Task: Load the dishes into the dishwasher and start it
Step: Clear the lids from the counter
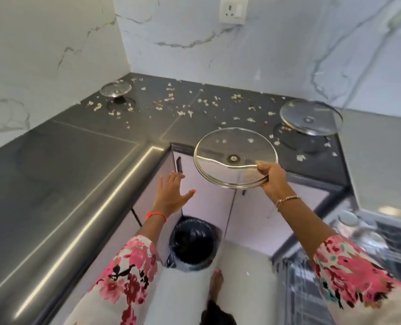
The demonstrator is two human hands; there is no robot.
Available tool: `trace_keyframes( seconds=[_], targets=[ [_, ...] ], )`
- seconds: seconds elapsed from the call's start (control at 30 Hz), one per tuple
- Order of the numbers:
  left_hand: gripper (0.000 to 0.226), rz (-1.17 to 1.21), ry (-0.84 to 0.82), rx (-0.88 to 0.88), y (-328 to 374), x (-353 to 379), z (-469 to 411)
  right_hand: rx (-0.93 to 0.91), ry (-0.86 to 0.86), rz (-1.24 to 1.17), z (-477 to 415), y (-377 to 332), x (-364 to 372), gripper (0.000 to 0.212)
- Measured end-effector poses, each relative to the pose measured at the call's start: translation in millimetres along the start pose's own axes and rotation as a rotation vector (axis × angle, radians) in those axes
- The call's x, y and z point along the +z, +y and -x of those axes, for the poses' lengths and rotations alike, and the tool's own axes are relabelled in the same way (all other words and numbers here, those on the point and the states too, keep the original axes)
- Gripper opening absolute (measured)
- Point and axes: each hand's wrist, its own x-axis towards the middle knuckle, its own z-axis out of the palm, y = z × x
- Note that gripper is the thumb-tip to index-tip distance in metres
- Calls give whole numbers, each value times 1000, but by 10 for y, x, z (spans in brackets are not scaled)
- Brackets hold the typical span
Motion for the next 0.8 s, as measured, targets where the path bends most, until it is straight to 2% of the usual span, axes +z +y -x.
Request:
trace_keyframes(
  seconds=[0.13, 0.27, 0.4, 0.5, 0.67, 0.8],
  targets=[
    [77, -11, -111, 52, 335, 108, 904, 8, 83, 21, 793, 198, -872, 19],
    [65, -30, -143, 127, 676, 339, 1660, 66, 124, 34, 1411, 393, -1686, 20],
    [85, -41, -251, 144, 1069, 645, 2418, 112, 216, -6, 1883, 622, -2592, 28],
    [91, -60, -336, 156, 1426, 932, 2965, 121, 265, -2, 2228, 750, -3341, 35],
    [71, -19, -428, 123, 2153, 1579, 3944, 137, 326, 8, 2823, 777, -4591, 22],
    [67, -1, -498, 119, 2766, 2000, 4621, 157, 341, 71, 3262, 683, -5498, 15]
  ],
)
